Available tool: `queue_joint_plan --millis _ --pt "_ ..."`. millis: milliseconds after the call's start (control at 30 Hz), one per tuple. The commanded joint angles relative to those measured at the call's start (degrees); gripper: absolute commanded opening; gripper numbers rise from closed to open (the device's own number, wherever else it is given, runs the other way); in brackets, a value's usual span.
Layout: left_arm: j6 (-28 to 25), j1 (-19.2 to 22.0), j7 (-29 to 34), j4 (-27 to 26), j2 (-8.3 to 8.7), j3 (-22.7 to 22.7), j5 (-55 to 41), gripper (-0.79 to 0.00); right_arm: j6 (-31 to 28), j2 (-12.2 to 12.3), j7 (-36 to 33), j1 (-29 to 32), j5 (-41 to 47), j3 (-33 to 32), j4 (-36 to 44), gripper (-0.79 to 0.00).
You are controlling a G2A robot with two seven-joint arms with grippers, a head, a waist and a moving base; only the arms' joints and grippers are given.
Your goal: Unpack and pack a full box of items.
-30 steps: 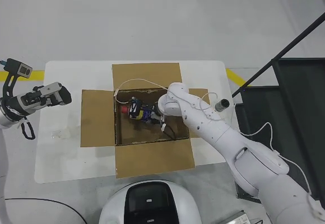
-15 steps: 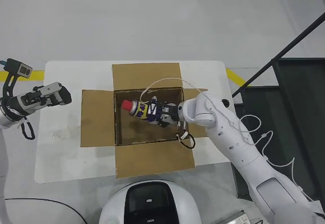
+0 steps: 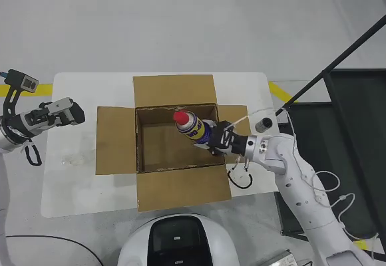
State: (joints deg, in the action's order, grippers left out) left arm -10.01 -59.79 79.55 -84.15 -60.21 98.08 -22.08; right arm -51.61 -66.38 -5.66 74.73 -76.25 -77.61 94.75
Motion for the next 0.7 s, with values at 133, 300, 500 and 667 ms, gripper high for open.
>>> queue_joint_plan --millis 133,300,500,667 --pt "0.0 0.0 0.0 0.0 0.0 0.0 0.0 0.0 0.35 0.71 8.36 4.01 -4.01 -3.18 1.21 -0.785" --pt "0.0 0.0 0.0 0.0 0.0 0.0 0.0 0.0 0.35 0.71 8.36 4.01 -4.01 -3.18 1.21 -0.785" --pt "0.0 0.0 0.0 0.0 0.0 0.0 0.0 0.0 0.35 0.71 8.36 4.01 -4.01 -3.18 1.21 -0.785" --pt "0.0 0.0 0.0 0.0 0.0 0.0 0.0 0.0 0.35 0.71 8.36 4.01 -4.01 -3.18 1.21 -0.785"
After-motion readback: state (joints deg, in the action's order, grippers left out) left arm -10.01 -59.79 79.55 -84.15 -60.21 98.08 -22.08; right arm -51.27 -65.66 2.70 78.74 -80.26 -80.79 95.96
